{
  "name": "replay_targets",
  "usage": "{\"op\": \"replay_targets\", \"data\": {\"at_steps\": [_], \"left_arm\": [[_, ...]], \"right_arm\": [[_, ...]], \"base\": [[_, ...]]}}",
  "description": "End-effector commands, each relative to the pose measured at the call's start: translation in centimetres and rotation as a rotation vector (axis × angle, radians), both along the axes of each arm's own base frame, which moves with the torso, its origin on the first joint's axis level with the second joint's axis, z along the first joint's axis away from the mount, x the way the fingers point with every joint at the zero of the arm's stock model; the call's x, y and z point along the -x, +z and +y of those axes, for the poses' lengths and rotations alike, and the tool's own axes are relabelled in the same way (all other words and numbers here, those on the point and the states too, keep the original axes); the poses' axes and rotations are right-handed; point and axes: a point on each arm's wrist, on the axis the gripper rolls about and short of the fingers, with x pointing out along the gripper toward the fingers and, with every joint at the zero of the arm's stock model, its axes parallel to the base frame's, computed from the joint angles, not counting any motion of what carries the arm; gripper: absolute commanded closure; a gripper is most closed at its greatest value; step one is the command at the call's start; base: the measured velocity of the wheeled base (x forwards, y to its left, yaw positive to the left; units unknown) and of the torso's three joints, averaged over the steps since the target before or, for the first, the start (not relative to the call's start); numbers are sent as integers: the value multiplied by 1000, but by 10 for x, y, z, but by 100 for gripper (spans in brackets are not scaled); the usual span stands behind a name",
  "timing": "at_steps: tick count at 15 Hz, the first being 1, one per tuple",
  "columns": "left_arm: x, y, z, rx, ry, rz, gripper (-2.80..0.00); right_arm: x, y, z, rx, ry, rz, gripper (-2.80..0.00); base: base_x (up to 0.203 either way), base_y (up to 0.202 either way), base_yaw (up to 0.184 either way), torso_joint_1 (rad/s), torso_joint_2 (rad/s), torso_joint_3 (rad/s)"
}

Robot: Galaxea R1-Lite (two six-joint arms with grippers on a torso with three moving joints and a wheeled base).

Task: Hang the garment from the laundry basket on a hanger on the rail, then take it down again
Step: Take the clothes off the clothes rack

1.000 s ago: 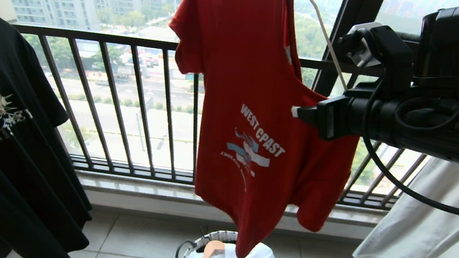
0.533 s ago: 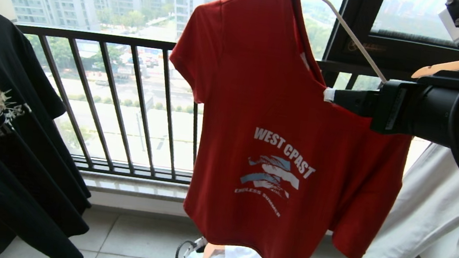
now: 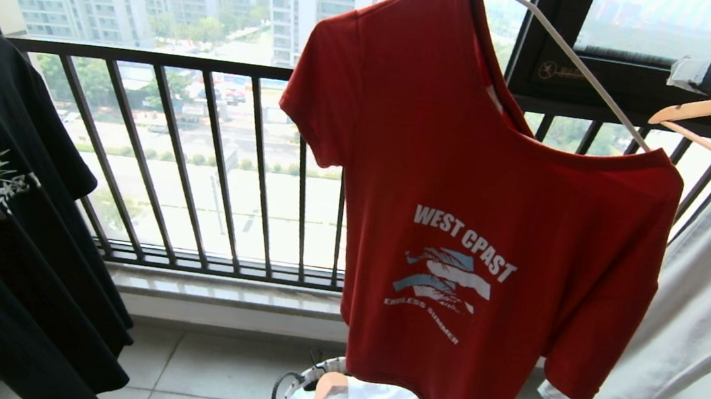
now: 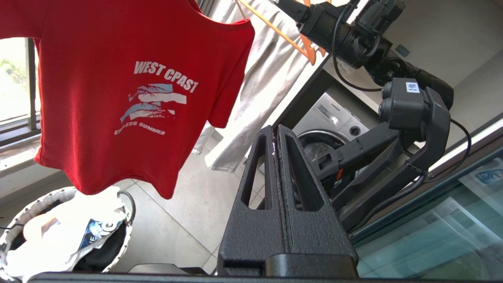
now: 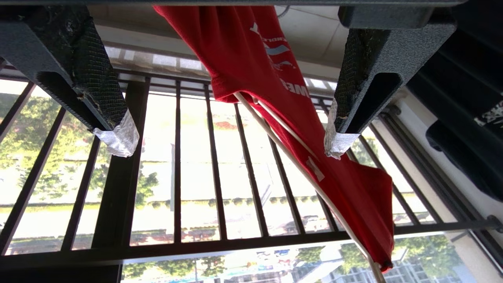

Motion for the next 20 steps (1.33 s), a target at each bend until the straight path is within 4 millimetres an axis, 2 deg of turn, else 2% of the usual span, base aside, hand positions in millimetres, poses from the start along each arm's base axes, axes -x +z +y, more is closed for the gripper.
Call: {"op": "replay_targets", "data": {"at_steps": [1, 4, 5, 6, 9, 12, 15, 18, 20], "left_arm": [[1, 0, -1, -7, -6, 1, 0], [6, -1, -3, -19, -26, -24, 0], [7, -1, -4, -20, -43, -25, 0], [7, -1, -4, -18, -50, -22, 0], [2, -2, -2, 13, -63, -11, 0], [-9, -6, 0, 57, -103, 15, 0], [-26, -8, 5, 77, -106, 60, 0], [-24, -9, 3, 72, -128, 51, 0], [-25, -11, 3, 77, -142, 60, 0]], "right_arm": [[10, 10, -13, -27, -46, -48, -280], [14, 17, -14, -83, -23, -100, -280], [15, 17, -15, -103, -1, -95, 0], [15, 16, -14, -132, 34, -79, 0], [22, -8, -13, -84, 180, 6, 0], [21, -10, -12, -56, 217, 12, 0], [24, -12, -14, -44, 209, 7, 0], [20, -11, -18, 8, 157, -9, 0], [15, -13, -23, 17, 55, 0, 0]], "base": [[0, 0, 0, 0, 0, 0], [0, 0, 0, 0, 0, 0], [0, 0, 0, 0, 0, 0], [0, 0, 0, 0, 0, 0], [0, 0, 0, 0, 0, 0], [0, 0, 0, 0, 0, 0], [0, 0, 0, 0, 0, 0], [0, 0, 0, 0, 0, 0], [0, 0, 0, 0, 0, 0]]}}
